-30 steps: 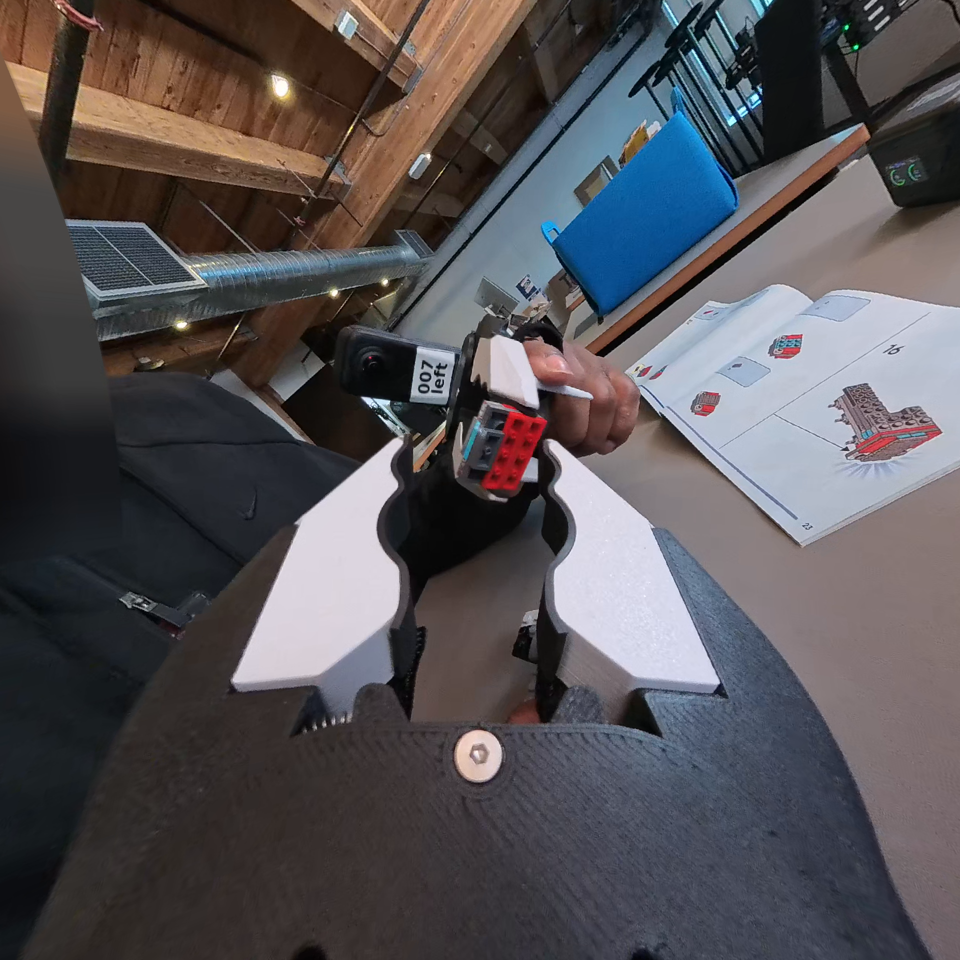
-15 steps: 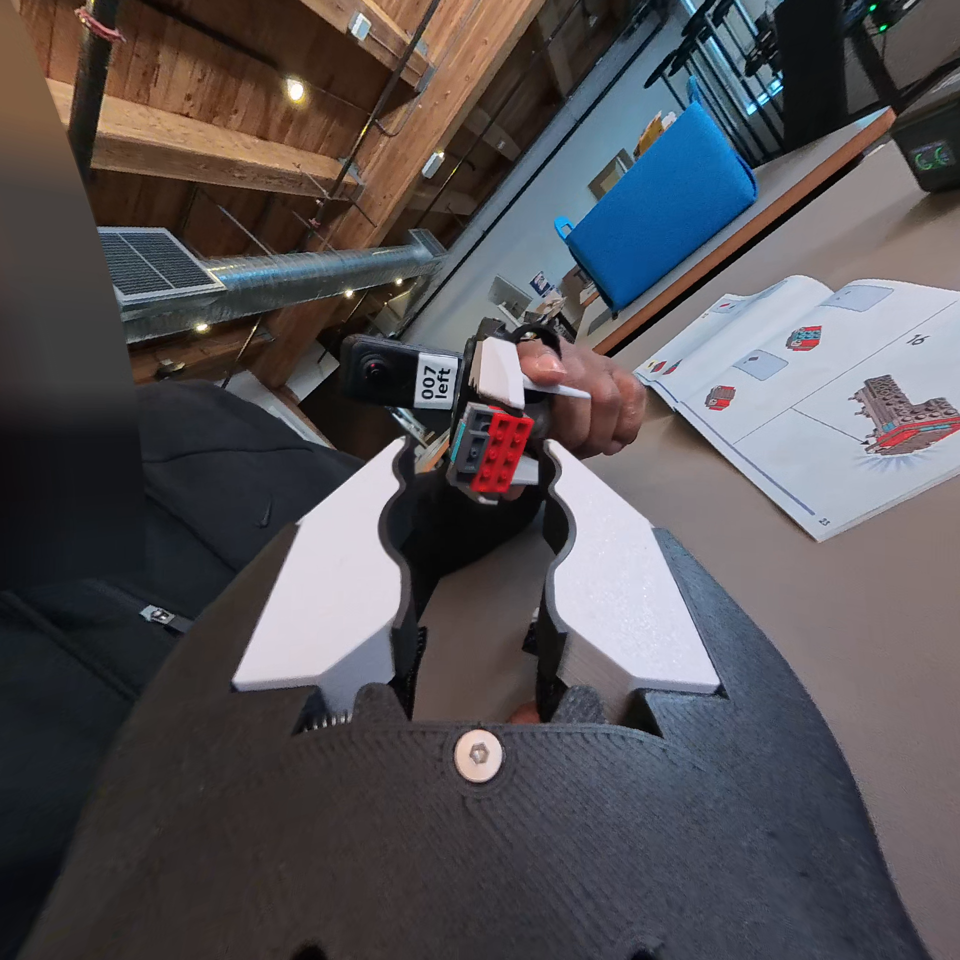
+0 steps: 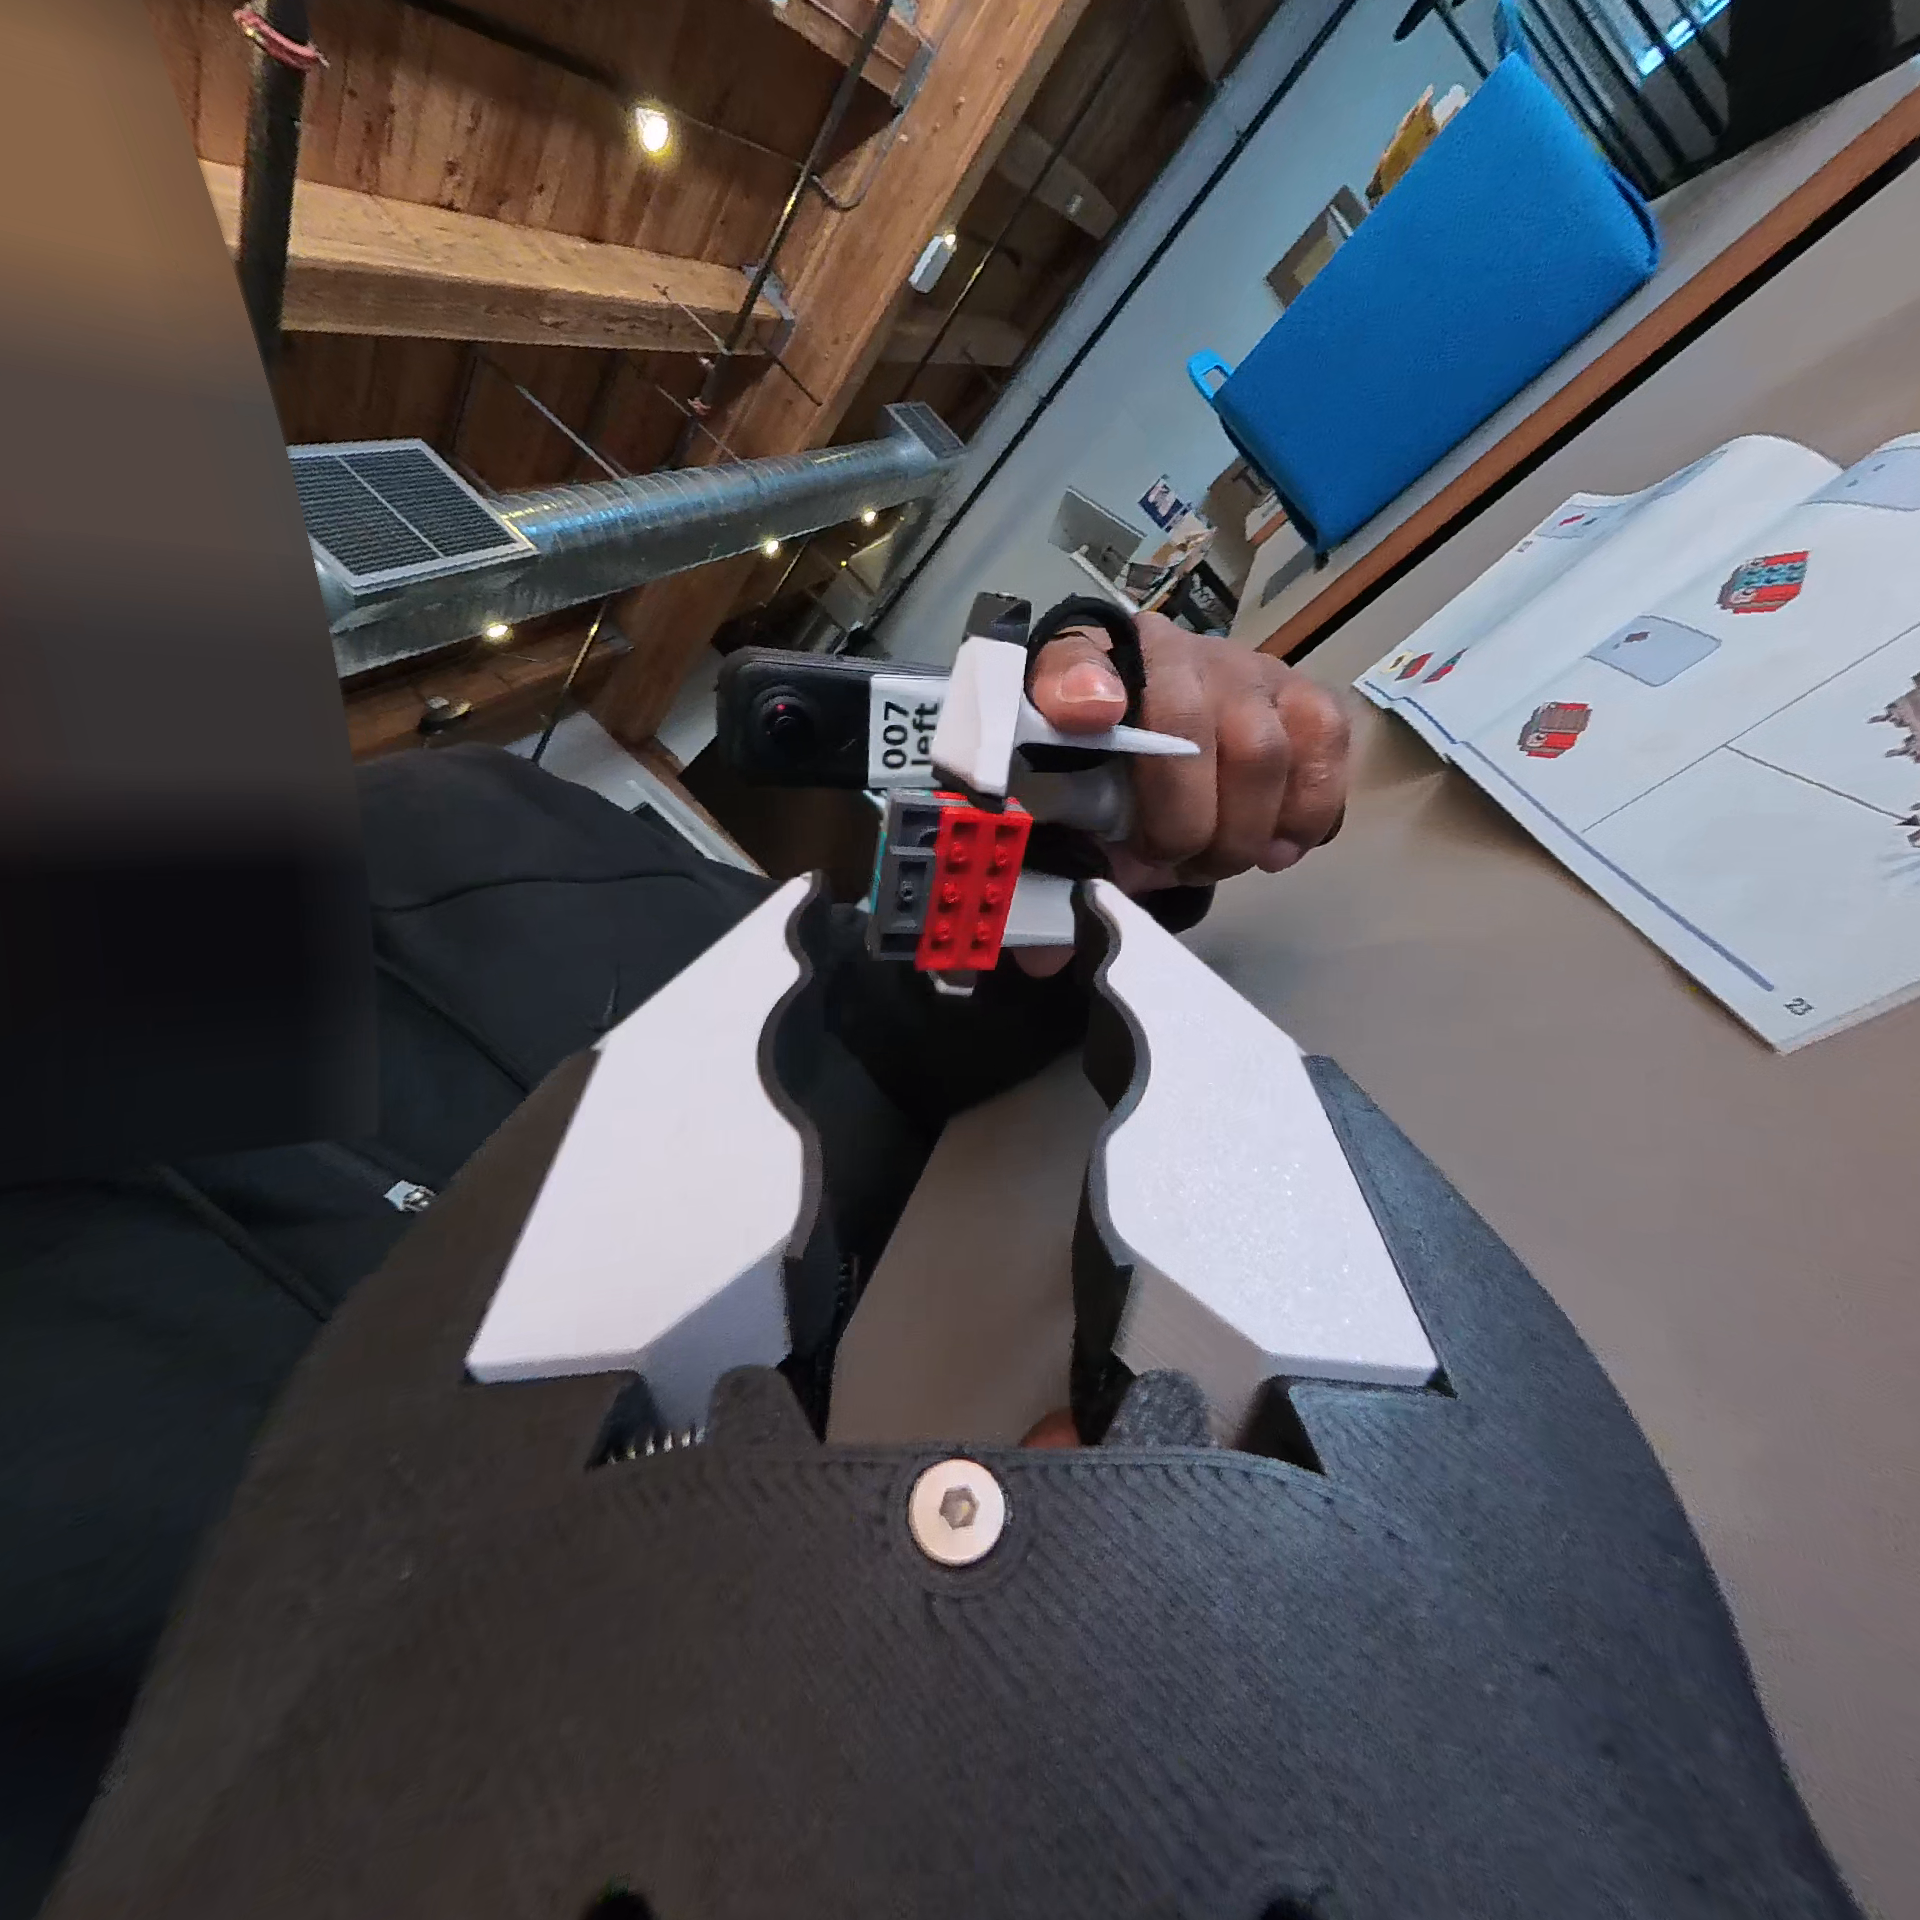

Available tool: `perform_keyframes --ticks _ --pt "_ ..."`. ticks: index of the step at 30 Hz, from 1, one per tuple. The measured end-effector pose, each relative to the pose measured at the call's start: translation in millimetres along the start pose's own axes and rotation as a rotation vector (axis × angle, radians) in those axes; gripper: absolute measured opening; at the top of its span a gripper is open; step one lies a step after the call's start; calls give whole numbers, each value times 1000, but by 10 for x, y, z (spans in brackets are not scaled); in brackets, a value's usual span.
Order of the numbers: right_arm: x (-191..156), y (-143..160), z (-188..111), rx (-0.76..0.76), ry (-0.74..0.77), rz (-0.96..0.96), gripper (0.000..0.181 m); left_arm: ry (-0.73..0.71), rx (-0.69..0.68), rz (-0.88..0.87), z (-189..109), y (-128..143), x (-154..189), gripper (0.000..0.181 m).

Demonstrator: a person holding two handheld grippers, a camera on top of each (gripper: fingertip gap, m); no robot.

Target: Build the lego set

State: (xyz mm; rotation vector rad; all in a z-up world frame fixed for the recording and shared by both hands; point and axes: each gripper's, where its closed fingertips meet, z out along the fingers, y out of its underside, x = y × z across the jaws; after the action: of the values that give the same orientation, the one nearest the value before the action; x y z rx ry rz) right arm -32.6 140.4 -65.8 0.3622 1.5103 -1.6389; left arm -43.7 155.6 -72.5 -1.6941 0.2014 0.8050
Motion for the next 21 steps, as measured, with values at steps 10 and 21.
perform_keyframes --ticks 10,21 --pt "-70 16 29 -2 -43 -11 28 23 21 2 5 -66 49 37" --pt "-49 -104 3 67 39 -188 25 50 -51 -140 -1 126 19 48"
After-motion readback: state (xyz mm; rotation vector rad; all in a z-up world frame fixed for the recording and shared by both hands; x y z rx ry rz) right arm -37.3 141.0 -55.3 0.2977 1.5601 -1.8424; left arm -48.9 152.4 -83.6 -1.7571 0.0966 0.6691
